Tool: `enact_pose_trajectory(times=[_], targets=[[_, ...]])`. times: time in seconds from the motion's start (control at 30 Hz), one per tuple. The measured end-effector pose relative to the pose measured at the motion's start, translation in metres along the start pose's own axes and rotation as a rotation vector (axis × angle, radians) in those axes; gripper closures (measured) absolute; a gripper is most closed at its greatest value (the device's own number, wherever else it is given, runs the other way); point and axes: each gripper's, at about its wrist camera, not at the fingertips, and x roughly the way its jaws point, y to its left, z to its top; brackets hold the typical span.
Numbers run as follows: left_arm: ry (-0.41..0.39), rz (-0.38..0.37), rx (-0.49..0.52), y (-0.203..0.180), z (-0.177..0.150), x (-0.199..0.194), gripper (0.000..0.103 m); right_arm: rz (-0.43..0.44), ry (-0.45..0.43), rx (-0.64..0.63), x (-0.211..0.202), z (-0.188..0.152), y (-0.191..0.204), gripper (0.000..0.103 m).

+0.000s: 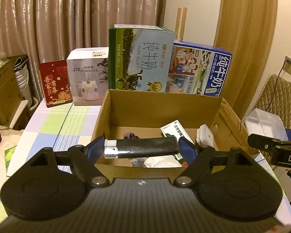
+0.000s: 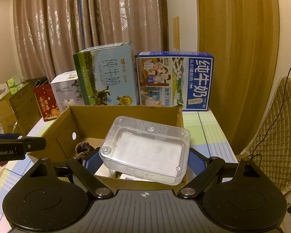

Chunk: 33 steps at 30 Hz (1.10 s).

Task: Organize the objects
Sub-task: 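Carry the lighter and clear container over the cardboard box with both tools, then open the left tool to drop the lighter while the right tool lowers the container into the box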

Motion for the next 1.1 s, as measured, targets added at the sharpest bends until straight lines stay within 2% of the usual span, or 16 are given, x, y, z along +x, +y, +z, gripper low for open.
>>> enact_pose_trajectory(times=[0.53, 1.1], targets=[[0.011, -0.011, 0.010, -0.001, 0.026, 0.035, 0.024, -0.011, 0.018, 0.015, 0.029, 0.014, -0.007, 0.015], [0.067, 0.002, 0.006, -0.001, 0.020, 0.067, 0.024, -0.010, 0.058, 0.030, 0.055, 0.013, -0.011, 0.015]])
